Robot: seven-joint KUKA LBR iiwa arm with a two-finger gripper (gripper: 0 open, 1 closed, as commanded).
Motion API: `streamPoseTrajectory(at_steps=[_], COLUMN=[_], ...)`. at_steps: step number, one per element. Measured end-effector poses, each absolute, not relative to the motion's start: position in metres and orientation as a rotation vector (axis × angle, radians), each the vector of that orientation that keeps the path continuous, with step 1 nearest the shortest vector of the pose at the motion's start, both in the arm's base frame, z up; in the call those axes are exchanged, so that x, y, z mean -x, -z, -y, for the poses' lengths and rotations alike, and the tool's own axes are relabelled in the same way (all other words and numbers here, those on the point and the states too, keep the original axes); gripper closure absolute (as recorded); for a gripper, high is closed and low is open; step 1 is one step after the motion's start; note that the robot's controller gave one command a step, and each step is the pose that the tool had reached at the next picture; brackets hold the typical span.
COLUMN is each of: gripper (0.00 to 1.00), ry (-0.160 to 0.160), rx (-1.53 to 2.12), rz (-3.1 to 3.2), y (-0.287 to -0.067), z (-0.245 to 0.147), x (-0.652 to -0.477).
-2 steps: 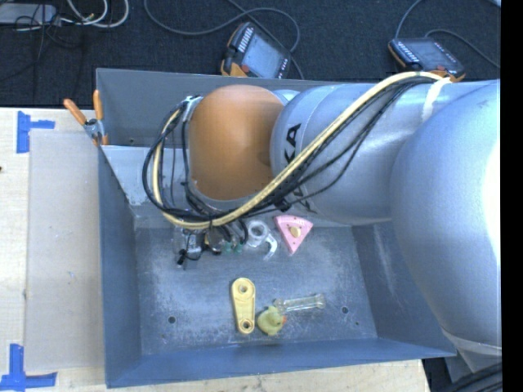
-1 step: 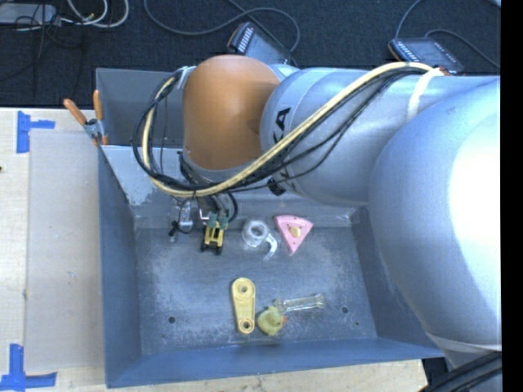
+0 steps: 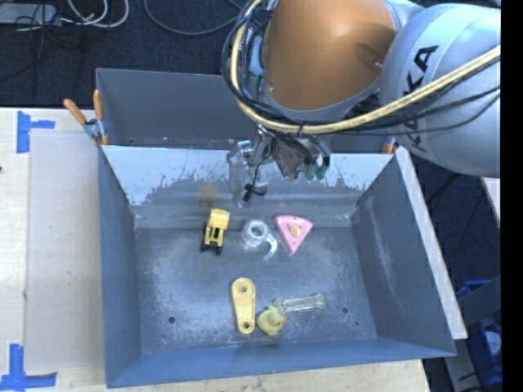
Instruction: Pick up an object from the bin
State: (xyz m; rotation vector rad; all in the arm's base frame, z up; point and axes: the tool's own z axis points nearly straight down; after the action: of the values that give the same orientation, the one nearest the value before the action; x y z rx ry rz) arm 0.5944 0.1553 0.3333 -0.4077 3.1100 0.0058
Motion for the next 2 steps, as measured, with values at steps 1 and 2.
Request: streamPoseTrajectory(at_steps=[1, 2], gripper=[1.0, 1.0], ry=[-0.006, -0.01], rx=[0.535, 0.097], rz=[-3.099, -3.139], y=[-0.111, -0.216], z=[-0.157, -0.207], x=[-0.586, -0.568])
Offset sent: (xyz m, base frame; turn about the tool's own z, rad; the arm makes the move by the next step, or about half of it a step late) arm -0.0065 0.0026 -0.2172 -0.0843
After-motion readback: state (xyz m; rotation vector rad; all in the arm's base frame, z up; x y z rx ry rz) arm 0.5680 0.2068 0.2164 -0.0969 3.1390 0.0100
